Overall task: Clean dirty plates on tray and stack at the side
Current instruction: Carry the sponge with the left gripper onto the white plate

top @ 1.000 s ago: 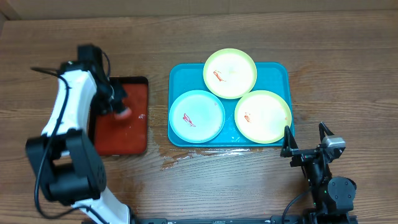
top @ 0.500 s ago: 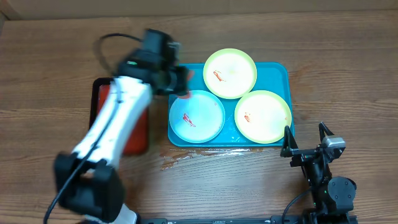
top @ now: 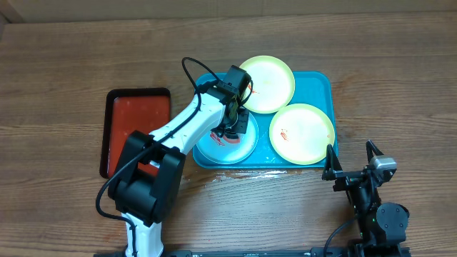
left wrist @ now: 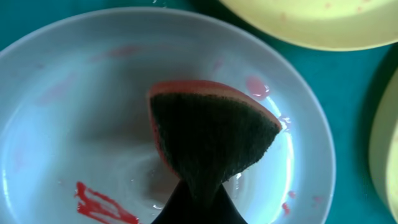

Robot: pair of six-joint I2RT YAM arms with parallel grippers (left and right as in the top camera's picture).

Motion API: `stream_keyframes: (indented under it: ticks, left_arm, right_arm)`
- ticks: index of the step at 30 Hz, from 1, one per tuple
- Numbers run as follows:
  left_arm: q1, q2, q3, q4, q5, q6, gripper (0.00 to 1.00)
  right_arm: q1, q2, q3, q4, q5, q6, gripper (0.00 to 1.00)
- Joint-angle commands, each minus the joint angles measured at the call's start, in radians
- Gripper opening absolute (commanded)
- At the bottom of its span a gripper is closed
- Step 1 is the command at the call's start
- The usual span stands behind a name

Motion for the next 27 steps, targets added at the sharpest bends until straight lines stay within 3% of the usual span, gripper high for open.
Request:
stream_keyframes:
  ticks: [1, 4, 6, 11, 16, 20, 27]
  left_arm:
    - [0.007, 0.001, 0.001, -0.012, -0.023, -0.021, 0.08]
    - [0.008, 0.0, 0.006, -0.024, -0.019, -0.021, 0.33]
    - [0.015, -0.006, 0.028, -0.047, 0.0, -0.021, 0.38]
    - [0.071, -0.051, 0.159, -0.135, 0.044, -0.021, 0.63]
    - [0.188, -0.14, 0.28, -0.188, 0.044, -0.021, 0.76]
    - [0.293, -0.196, 0.299, -0.19, 0.042, -0.021, 1.0]
    - [0.406, -0.201, 0.298, -0.227, 0.043, -0.021, 1.0]
  right_arm:
    - [-0.002, -0.008, -0.011, 0.003, 0.006, -0.002, 1.0]
    - [-0.002, -0.008, -0.011, 0.003, 0.006, -0.002, 1.0]
    - [-0.002, -0.008, -0.011, 0.003, 0.006, -0.002, 1.0]
    - [-0.002, -0.008, -0.01, 0.003, 0.039, -0.024, 1.0]
    - [-0.002, -0.008, -0.01, 0.003, 0.076, -0.025, 1.0]
    - [-0.002, -0.008, -0.01, 0.054, 0.07, -0.018, 1.0]
    - [-0.003, -0.003, 0.01, 0.578, -0.128, 0.031, 1.0]
